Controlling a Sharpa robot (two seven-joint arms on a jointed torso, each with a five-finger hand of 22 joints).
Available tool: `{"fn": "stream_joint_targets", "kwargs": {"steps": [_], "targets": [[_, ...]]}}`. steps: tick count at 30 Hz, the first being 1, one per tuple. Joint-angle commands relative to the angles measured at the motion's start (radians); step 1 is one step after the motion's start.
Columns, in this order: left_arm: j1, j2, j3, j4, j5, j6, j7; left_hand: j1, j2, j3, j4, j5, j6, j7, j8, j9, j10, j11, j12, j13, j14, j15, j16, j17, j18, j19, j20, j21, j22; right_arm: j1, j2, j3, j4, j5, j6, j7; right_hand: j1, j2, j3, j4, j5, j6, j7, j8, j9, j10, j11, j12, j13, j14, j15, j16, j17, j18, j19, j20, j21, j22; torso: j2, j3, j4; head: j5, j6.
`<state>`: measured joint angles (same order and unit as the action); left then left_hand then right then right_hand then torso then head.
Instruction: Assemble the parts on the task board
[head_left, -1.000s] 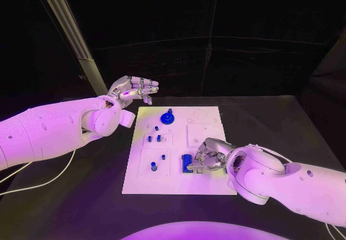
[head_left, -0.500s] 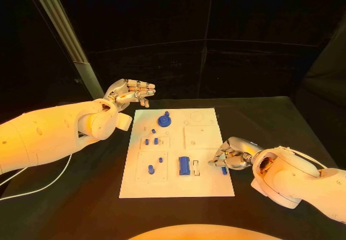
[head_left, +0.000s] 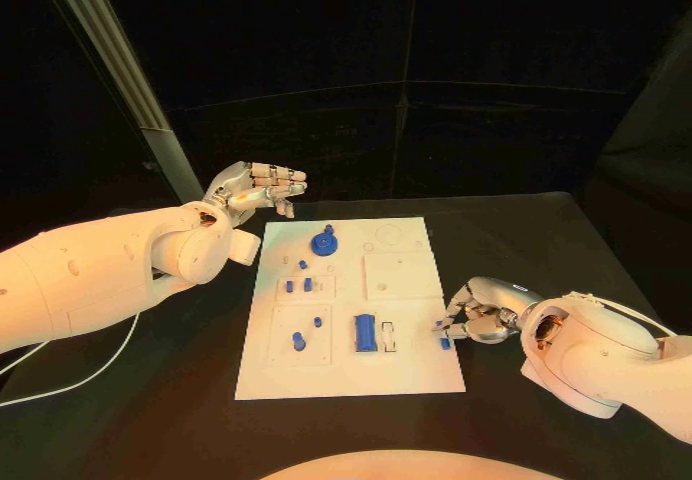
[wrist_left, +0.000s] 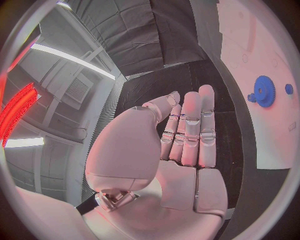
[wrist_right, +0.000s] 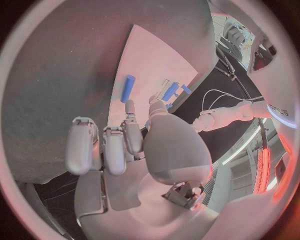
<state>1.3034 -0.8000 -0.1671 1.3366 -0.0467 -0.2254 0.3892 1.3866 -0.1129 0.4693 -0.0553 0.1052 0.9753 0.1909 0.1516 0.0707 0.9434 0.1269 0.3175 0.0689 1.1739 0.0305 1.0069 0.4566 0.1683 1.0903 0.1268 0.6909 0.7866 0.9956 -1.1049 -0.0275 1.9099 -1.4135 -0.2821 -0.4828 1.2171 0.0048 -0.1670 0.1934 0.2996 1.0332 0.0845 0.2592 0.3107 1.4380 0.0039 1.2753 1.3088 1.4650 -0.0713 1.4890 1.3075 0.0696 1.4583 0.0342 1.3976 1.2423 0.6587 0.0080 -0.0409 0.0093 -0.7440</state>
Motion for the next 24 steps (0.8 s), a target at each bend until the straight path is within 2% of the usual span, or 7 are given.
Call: {"fn": "stream_joint_targets", "kwargs": {"steps": [1,8,15,24], "targets": [[0.001,-0.001,0.000,0.000,0.002,0.011,0.008,-0.011,0.000,-0.003,0.002,-0.001,-0.006,0.000,0.004,0.000,-0.008,0.001,0.003,-0.001,-0.003,0.005,0.006,-0.001,0.015,-0.002,0.006,-0.002,-0.001,0.001,0.008,0.000,-0.005,-0.090,0.066,-0.043,0.004,0.005,-0.007,-0.001,-0.002,0.008,-0.002,-0.002,0.001,-0.006,-0.001,-0.005,0.033,0.075,0.005,-0.005,0.127,-0.003,-0.004,0.006,-0.006,-0.001,0.002,-0.0006,0.0025,0.000,-0.002],[0.001,-0.003,0.000,0.000,0.002,0.012,0.007,-0.010,0.000,-0.003,0.001,-0.001,-0.006,-0.001,0.005,0.000,-0.009,0.001,0.005,-0.001,-0.004,0.005,0.006,-0.002,0.016,-0.002,0.006,-0.002,-0.002,0.000,0.029,0.000,-0.022,-0.127,0.106,-0.065,0.006,0.005,-0.008,-0.001,-0.002,0.010,-0.003,-0.001,0.002,-0.006,-0.001,-0.006,0.032,0.075,0.005,-0.006,0.125,-0.003,-0.004,0.006,-0.006,-0.002,0.001,-0.0014,0.0021,0.003,-0.006],[0.001,-0.004,-0.001,-0.001,0.002,0.013,0.007,-0.010,0.000,-0.003,0.001,-0.001,-0.006,-0.001,0.005,0.000,-0.009,0.001,0.005,-0.001,-0.004,0.005,0.006,-0.002,0.016,-0.002,0.006,-0.002,-0.002,0.000,0.040,0.000,-0.029,-0.191,0.124,-0.093,0.017,0.004,-0.013,-0.006,-0.002,0.019,-0.006,0.003,0.005,-0.006,-0.003,-0.007,0.032,0.075,0.003,-0.008,0.124,-0.002,-0.004,0.005,-0.008,-0.003,0.000,-0.0013,0.0007,0.003,-0.010],[0.001,-0.003,-0.001,-0.002,0.002,0.015,0.006,-0.010,0.000,-0.003,0.001,-0.001,-0.006,-0.001,0.005,0.000,-0.009,0.001,0.005,-0.001,-0.004,0.005,0.006,-0.002,0.016,-0.002,0.006,-0.002,-0.002,0.000,0.066,0.000,-0.038,-0.211,0.139,-0.101,0.024,0.005,-0.014,-0.009,-0.002,0.025,-0.008,0.005,0.007,-0.007,-0.005,-0.008,0.032,0.075,0.002,-0.008,0.123,-0.002,-0.005,0.004,-0.009,-0.004,0.001,-0.0008,0.0019,0.001,-0.013]]}}
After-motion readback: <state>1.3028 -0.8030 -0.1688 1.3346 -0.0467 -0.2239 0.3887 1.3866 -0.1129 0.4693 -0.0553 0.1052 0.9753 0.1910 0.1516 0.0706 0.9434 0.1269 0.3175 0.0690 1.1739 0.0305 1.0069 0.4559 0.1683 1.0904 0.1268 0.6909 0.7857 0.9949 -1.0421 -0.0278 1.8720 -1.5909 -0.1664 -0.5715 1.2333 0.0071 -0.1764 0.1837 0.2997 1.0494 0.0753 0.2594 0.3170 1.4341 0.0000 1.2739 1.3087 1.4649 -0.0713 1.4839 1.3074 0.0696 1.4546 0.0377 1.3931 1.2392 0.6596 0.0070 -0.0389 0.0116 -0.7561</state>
